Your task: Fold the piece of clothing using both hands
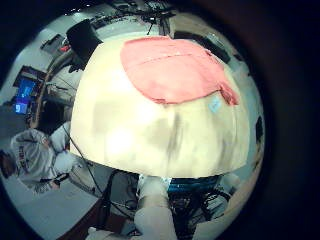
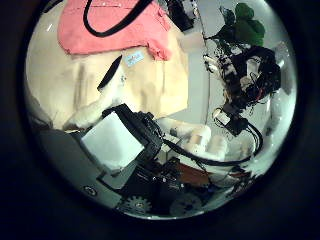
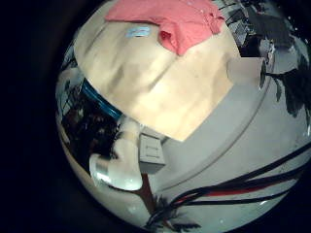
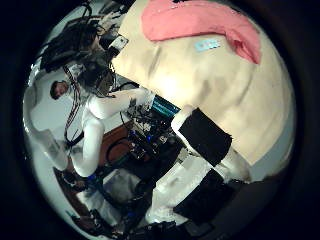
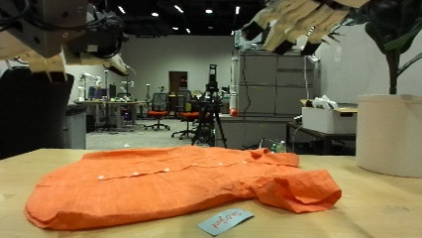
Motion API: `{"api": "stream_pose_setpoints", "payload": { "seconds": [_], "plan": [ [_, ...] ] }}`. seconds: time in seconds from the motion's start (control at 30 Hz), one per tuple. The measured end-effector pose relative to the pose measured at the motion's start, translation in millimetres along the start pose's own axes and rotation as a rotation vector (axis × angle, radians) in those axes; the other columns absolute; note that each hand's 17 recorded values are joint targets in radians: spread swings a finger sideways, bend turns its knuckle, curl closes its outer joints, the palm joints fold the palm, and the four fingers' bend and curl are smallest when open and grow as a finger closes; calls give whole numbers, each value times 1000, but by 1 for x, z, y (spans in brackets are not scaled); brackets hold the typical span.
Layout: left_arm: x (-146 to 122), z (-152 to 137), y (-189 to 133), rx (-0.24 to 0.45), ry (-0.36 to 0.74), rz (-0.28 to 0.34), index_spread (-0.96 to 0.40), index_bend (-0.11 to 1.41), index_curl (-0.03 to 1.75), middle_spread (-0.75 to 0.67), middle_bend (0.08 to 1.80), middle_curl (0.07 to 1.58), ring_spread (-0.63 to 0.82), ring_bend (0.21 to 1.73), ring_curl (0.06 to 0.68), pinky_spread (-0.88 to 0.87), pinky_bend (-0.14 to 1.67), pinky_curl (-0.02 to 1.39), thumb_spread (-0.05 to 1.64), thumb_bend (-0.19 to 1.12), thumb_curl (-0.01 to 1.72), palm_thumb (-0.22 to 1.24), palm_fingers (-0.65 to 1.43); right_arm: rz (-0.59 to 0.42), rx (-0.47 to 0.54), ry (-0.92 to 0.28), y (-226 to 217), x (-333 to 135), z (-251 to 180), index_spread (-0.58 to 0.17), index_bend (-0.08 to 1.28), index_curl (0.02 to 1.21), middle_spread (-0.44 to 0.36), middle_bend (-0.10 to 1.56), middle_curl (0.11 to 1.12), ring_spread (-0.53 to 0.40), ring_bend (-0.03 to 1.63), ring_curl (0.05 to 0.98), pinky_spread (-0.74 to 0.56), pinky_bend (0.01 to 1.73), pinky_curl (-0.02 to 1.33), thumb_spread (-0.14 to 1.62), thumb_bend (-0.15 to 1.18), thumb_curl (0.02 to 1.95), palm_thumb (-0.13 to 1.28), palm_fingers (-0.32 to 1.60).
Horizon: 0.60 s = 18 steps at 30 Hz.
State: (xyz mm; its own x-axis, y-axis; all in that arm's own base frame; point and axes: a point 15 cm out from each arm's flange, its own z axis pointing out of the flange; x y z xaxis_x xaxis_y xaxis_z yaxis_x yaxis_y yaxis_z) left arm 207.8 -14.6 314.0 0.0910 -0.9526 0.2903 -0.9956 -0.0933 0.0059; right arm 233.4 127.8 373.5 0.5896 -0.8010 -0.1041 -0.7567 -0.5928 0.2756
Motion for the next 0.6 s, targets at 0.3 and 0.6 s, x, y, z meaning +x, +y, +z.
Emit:
{"api": "stream_pose_setpoints", "payload": {
  "seconds": [0.3, 0.6],
  "plan": [
    [-1, 1, -1, -2, 0, -6, -153, 186, 388, -57, 188, 363, 221, 415, 141, 76, 228, 266, 1016, -22, 331, 624, 441, 10, 13, 1, 2, 3, -3, -314, 171, 310, 57, 274, 374, 157, 410, 235, 352, 198, 274, 1418, -8, 211, 551, 356],
    [4, 11, 0, -43, -22, 41, -154, 183, 388, -137, 215, 377, 220, 404, 138, 74, 211, 260, 1018, -23, 333, 625, 459, 17, 4, 2, 2, 5, -1, -314, 170, 308, 57, 271, 374, 157, 417, 235, 345, 199, 278, 1411, -8, 212, 546, 358]
  ]
}}
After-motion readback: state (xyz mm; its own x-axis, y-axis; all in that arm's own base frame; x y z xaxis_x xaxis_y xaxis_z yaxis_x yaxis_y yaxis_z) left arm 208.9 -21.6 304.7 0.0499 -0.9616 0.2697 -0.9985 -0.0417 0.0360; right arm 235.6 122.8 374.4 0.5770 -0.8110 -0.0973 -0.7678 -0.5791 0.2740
